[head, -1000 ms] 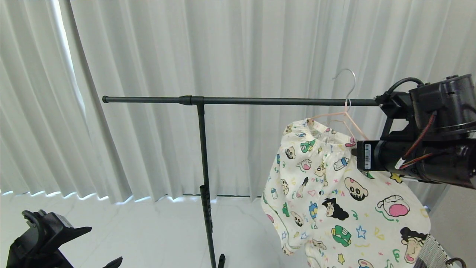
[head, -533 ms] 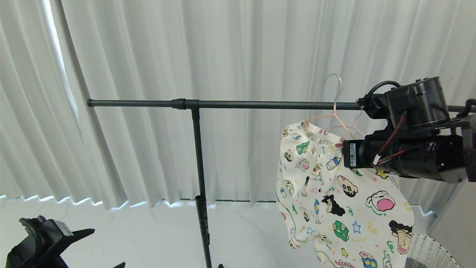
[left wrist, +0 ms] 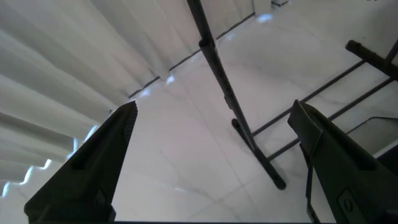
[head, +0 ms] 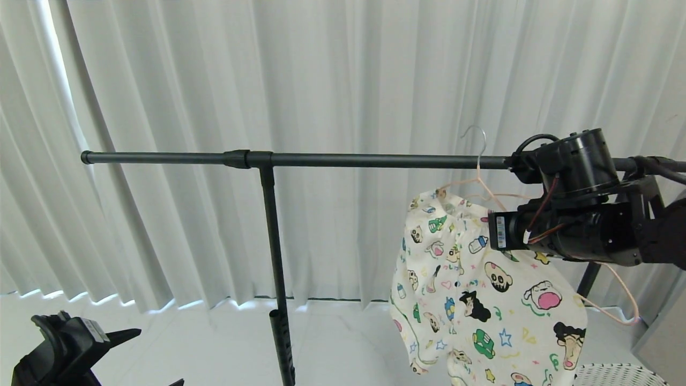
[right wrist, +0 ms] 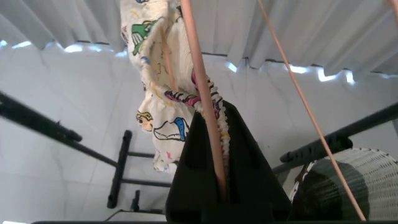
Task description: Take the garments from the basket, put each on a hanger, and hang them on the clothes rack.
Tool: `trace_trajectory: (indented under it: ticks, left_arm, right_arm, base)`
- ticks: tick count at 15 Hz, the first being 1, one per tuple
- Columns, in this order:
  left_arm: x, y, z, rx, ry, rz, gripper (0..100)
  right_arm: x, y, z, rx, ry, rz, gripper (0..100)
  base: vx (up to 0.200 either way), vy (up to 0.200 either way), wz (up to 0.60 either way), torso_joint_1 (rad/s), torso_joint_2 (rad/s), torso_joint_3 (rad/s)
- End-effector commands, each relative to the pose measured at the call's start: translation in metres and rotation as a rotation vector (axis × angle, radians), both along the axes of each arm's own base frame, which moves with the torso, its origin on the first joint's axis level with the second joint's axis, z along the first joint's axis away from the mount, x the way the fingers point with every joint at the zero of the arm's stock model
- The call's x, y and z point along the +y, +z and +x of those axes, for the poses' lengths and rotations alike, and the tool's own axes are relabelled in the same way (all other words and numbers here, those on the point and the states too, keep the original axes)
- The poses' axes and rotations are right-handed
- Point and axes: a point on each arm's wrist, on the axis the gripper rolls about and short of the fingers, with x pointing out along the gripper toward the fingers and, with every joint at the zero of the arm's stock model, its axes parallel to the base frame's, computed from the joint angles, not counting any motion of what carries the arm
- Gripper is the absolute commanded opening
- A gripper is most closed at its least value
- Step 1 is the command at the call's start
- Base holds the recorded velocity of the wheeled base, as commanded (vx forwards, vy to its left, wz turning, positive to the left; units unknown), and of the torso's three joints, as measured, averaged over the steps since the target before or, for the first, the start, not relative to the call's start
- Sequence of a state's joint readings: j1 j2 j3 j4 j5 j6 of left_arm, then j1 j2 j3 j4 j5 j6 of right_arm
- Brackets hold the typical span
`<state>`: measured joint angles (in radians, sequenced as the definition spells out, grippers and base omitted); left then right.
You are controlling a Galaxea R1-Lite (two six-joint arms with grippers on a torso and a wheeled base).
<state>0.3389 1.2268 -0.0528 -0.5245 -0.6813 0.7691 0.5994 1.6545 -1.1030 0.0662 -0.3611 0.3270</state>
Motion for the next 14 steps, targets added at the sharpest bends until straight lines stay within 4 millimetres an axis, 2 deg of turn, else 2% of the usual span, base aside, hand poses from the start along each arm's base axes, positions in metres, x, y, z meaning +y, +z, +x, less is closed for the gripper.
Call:
trace_trajectory:
  ticks: [1, 5, 13, 14]
  left_arm:
    - [-0.001, 0.000, 0.000, 0.001, -0.012, 0.001, 100]
    - [-0.002, 0.001, -0.001, -0.009, -0.018, 0.005, 100]
    - [-0.007, -0.003, -0.016, -0.028, -0.016, 0.011, 100]
    - [-0.007, -0.002, -0.015, -0.029, -0.016, 0.010, 100]
  right_arm:
    - [0.004, -0.017, 0.003, 0.049, 0.005, -0.036, 0]
    - [0.006, -0.023, 0.008, 0.054, 0.000, -0.035, 0]
    - [0.006, -0.028, 0.008, 0.065, -0.009, -0.051, 0]
    - [0.006, -0.027, 0.008, 0.064, -0.009, -0.047, 100]
  base:
    - [0.000, 0.000, 0.00, 0.000, 0.00, 0.000]
    - [0.000, 0.000, 0.00, 0.000, 0.00, 0.000]
    - [0.000, 0.000, 0.00, 0.000, 0.00, 0.000]
    - [0.000, 0.000, 0.00, 0.000, 0.00, 0.000]
